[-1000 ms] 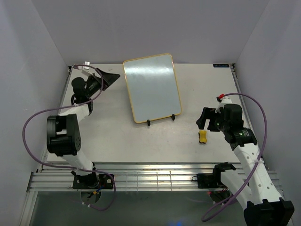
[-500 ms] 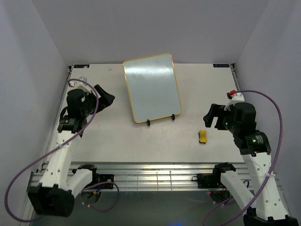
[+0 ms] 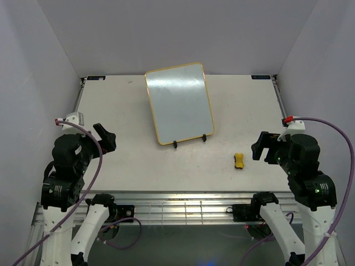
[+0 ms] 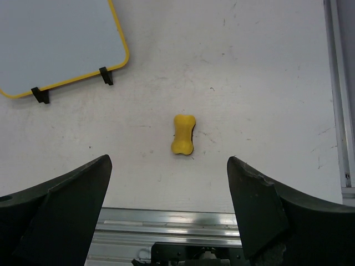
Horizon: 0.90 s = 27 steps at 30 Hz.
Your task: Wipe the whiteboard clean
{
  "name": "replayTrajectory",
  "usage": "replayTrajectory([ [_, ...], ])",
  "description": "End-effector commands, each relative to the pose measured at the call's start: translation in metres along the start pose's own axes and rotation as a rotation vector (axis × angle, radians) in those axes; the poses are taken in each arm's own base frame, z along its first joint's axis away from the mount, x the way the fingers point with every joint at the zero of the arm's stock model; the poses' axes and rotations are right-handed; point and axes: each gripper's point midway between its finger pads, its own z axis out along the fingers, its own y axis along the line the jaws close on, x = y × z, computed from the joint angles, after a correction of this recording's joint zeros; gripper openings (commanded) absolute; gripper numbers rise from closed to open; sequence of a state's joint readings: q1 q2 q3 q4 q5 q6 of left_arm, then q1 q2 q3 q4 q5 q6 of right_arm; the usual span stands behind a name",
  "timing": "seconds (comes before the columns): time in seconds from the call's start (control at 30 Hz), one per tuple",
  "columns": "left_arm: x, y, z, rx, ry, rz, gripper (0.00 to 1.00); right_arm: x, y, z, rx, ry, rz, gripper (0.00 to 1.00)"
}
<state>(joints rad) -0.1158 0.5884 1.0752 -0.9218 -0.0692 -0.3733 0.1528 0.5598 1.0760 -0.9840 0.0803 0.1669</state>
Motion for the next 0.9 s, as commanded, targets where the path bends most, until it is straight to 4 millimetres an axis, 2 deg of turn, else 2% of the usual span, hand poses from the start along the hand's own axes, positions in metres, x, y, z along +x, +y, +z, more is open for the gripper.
replayTrajectory([
  [0.0, 0.001, 0.021, -0.022, -0.110, -0.004, 0.041, 0.98, -0.004, -0.003, -0.021, 0.012, -0.027, -0.021, 0.90],
  [0.2, 0.000, 0.020, -0.027, -0.092, -0.027, 0.032, 0.98, 0.001, -0.003, -0.033, 0.008, -0.040, -0.006, 0.90],
  [0.43, 0.001, 0.018, -0.029, -0.075, -0.042, 0.023, 0.98, 0.015, -0.007, -0.031, 0.023, -0.015, 0.006, 0.90],
  [0.87, 0.006, 0.013, -0.027, -0.044, -0.031, 0.022, 0.98, 0.011, -0.012, -0.028, 0.052, -0.030, 0.014, 0.90],
])
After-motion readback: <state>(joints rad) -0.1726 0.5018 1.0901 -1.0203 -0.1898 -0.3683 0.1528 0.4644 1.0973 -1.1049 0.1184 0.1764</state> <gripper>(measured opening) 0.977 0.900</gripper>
